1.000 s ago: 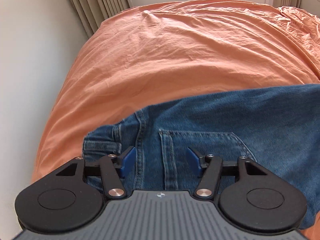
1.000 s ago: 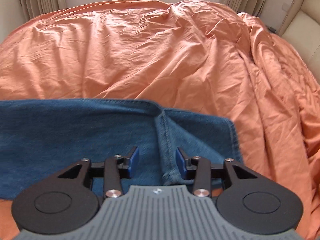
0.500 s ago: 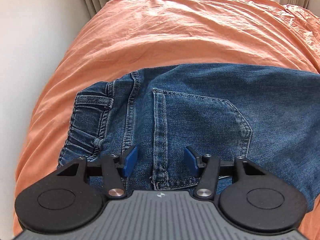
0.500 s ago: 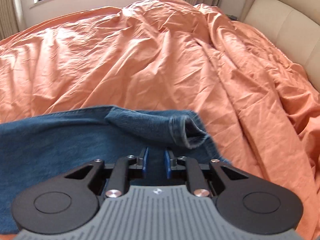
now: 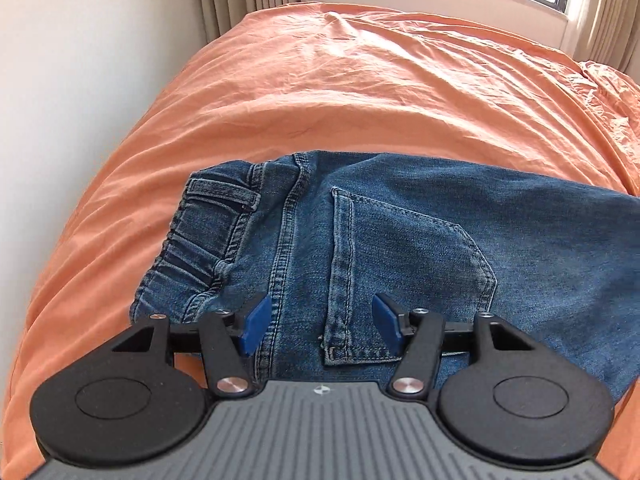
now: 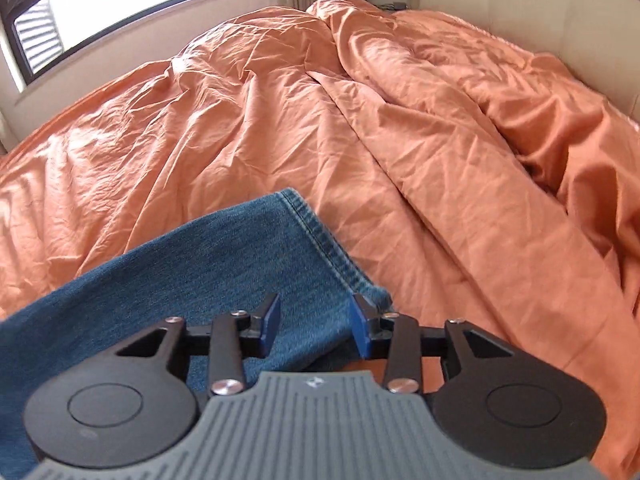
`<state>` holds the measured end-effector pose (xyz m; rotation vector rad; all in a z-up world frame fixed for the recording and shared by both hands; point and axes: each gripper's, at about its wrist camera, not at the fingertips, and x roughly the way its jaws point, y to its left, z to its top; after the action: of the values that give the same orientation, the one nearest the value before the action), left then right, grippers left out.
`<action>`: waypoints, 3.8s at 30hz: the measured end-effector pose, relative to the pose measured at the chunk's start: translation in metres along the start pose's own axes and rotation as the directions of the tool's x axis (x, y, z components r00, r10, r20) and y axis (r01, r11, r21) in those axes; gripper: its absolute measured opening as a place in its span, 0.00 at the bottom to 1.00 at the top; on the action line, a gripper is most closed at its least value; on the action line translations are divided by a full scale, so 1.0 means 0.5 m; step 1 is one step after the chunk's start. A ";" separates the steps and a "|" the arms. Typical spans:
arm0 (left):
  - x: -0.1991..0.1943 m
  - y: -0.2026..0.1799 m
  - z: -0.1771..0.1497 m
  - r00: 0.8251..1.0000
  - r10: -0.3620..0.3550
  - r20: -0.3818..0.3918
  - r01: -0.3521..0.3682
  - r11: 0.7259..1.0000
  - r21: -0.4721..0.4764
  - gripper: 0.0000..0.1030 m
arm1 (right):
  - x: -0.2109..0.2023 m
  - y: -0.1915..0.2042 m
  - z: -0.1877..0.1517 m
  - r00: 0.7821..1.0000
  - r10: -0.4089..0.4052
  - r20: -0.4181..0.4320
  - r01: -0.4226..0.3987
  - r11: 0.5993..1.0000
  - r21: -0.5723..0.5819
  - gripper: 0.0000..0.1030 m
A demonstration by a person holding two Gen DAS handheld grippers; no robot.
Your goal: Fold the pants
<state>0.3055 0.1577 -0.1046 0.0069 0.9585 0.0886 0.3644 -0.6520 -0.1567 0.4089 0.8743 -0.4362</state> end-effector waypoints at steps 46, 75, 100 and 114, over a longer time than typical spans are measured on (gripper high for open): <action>0.071 0.263 -0.086 0.973 -0.063 0.221 0.206 0.668 -0.715 0.16 | -0.039 0.098 -0.194 0.994 0.086 -0.068 -0.071 0.977 0.202 0.36; -0.086 0.059 0.049 0.981 -0.082 0.173 0.121 0.965 -0.231 0.62 | -0.106 -0.015 -0.197 0.967 0.249 0.046 -0.247 0.891 0.381 0.48; 0.076 -0.654 0.146 0.929 -0.368 -0.030 0.361 0.888 0.284 0.42 | 0.064 -0.171 -0.076 0.924 0.330 0.195 -0.381 0.846 0.373 0.01; 0.210 -0.828 0.143 0.902 -0.424 -0.078 0.426 0.847 0.319 0.35 | 0.144 -0.193 -0.115 0.937 0.333 0.103 -0.342 0.817 0.465 0.10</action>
<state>0.4540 -0.2442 -0.1679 0.1018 0.9507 -0.4866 0.3180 -0.7177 -0.2630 1.0025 0.6495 -0.3190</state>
